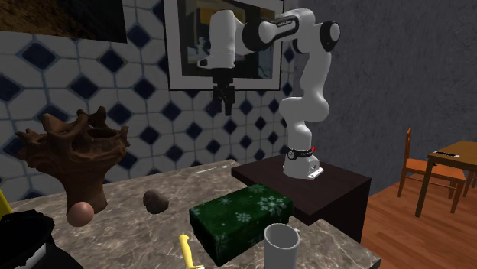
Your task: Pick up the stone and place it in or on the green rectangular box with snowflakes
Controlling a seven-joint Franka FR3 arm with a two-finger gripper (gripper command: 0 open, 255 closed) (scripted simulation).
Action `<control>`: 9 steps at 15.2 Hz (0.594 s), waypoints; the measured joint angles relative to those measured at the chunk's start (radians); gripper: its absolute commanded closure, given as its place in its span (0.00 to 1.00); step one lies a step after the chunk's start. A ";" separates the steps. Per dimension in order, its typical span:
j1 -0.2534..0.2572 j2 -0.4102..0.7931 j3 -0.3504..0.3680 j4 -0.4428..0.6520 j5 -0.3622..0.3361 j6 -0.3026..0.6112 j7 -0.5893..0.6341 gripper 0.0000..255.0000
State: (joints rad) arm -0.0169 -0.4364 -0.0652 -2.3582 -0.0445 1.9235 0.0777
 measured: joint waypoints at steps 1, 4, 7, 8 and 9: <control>0.000 0.039 0.000 0.018 0.000 0.018 0.005 0.00; -0.007 0.157 -0.010 0.056 -0.002 0.092 0.006 0.00; -0.010 0.264 -0.014 0.095 -0.002 0.152 0.015 0.00; -0.010 0.303 -0.014 0.112 0.000 0.171 0.021 0.00; -0.010 0.349 -0.015 0.142 0.001 0.185 0.023 0.00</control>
State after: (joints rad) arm -0.0273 -0.0871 -0.0800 -2.2160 -0.0431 2.1090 0.1009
